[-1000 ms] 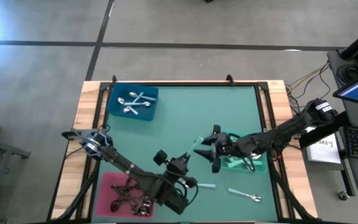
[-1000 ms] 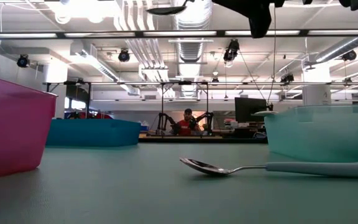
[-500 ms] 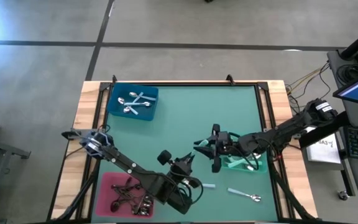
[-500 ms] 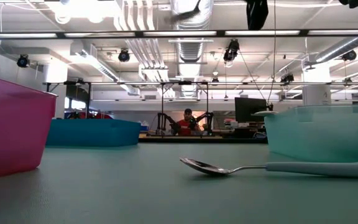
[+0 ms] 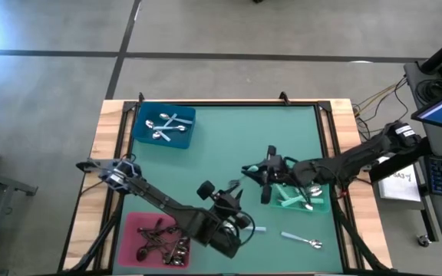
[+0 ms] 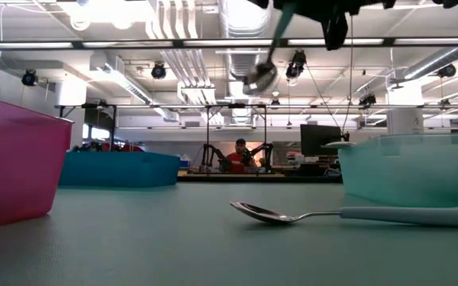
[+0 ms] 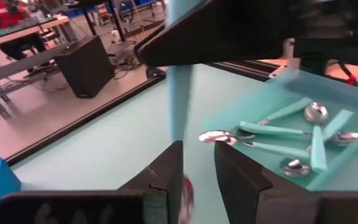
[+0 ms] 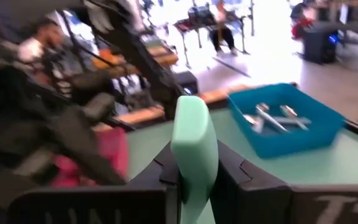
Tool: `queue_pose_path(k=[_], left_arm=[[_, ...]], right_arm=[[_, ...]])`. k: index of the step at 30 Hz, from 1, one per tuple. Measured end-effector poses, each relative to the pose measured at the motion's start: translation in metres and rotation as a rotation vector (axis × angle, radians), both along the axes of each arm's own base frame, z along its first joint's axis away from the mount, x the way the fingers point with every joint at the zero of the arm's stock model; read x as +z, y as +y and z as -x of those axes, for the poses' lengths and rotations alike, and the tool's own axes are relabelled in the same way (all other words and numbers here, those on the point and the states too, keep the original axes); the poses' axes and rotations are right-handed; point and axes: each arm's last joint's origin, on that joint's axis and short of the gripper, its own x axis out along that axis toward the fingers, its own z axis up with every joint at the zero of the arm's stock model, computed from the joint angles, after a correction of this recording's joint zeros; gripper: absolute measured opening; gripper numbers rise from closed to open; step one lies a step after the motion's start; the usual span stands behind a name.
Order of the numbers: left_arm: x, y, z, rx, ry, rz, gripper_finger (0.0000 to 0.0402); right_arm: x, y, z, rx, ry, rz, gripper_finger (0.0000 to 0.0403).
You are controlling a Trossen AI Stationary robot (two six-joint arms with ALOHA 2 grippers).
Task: Sort silverware by color (type)
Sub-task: Put the green spoon into the green bin, then put the right blue spoon into the blue bin
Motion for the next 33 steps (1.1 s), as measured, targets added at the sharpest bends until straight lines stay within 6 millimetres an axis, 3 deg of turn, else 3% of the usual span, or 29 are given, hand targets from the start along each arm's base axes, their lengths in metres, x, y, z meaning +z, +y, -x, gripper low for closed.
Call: queue_pose_path(k=[5,10,13,16,24,29,33], left_arm=[[0.007,-0.003,0.006,-0.013,0.041,-0.022,0.0089],[0.01,-0.005,0.011,-0.035,0.099,-0.022,0.009],[0.01,-0.006,0.012,-0.042,0.11,-0.011,0.009],[0.009,-0.005,0.011,-0.04,0.11,-0.013,0.009],[0.009,-0.004,0.012,-0.038,0.123,-0.021,0.009],[0.008,-0.003,0.013,-0.038,0.136,-0.029,0.009],[0.008,-0.002,0.015,-0.039,0.166,-0.041,0.0091]], right_arm=[[0.015,-0.012,0.024,-0.014,0.138,-0.017,0.0034],[0.037,-0.025,0.064,-0.083,0.499,-0.089,0.0034],[0.04,-0.027,0.084,-0.145,0.682,-0.157,0.0034],[0.031,-0.026,0.095,-0.174,0.871,-0.211,0.0034],[-0.006,-0.016,0.09,-0.147,1.244,-0.224,0.0039],[-0.012,-0.007,0.079,-0.068,1.4,-0.259,0.0114],[-0.006,0.002,0.069,0.018,1.453,-0.374,0.0165]])
